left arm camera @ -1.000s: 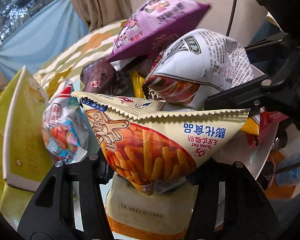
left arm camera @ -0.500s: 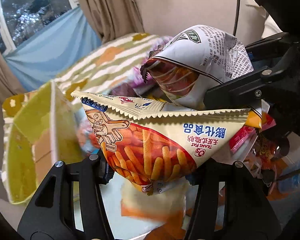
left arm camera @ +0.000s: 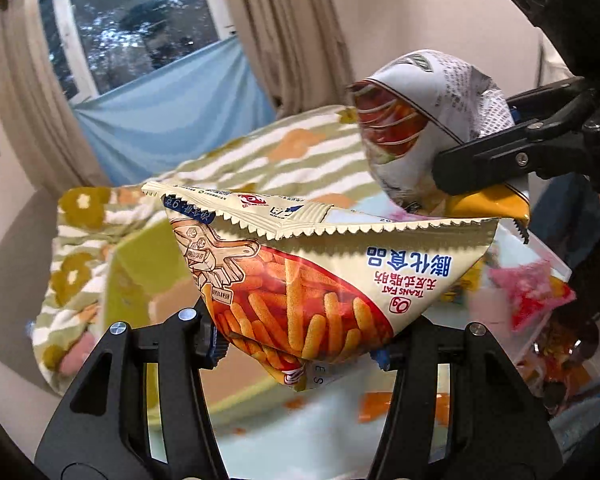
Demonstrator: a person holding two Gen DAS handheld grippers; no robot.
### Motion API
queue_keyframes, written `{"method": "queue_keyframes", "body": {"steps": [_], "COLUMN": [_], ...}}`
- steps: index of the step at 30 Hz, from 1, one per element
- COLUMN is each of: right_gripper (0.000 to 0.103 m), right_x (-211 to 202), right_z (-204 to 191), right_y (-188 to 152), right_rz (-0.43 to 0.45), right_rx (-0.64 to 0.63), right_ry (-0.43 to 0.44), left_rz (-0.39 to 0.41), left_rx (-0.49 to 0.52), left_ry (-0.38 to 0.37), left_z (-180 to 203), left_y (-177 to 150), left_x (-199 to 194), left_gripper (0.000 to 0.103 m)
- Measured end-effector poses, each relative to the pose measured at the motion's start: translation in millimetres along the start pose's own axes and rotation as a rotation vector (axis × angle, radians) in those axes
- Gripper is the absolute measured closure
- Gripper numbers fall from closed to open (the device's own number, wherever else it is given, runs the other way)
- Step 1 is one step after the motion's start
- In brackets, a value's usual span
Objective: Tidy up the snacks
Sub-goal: 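Carry both bags over the yellow box and open both tools to drop them inside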
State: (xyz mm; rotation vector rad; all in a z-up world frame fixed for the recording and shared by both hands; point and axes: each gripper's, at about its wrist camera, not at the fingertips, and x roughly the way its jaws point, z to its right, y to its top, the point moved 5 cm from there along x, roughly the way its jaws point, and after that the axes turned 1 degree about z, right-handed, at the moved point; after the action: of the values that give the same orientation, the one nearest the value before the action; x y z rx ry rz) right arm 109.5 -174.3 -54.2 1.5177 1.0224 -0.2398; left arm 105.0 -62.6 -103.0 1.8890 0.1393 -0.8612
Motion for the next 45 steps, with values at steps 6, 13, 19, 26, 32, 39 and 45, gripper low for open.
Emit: {"method": "queue_keyframes", "body": {"steps": [6,13,19,26,32,39,45], "right_gripper": [0.030,0.030,0.030,0.029,0.029,0.029,0.028], "right_x": [59,135,179,216,232,235,237], "right_z": [-35,-69,-66,-48,-34,-28,-30], "right_y": [55,101,117,119,115,113,112], "right_rz": [0.016,0.013,-0.015,-0.077,-0.126,-0.153,-0.164], "right_rx": [0.026,0.094,0.175,0.199,0.207,0.198,0.202], "right_ry": [-0.006,-0.028,-0.151,-0.209,-0.216,-0.244,-0.234], "left_rz": [-0.036,-0.111,-0.227,-0.359,-0.412,-0.368,-0.391], "left_rx": [-0.033,-0.097,-0.144,-0.162,-0.195,-0.194,-0.286], "left_ry": [0.074,0.148,0.124,0.084,0.053,0.079,0.133], "left_z": [-85,-178,-208,-221,-221,-220,-233], "left_y": [6,2,-7,-20,-26,-26,-48], "left_x": [11,58,113,167,189,163,135], "left_gripper": [0.052,0.052,0.051,0.051,0.000,0.000,0.000]}}
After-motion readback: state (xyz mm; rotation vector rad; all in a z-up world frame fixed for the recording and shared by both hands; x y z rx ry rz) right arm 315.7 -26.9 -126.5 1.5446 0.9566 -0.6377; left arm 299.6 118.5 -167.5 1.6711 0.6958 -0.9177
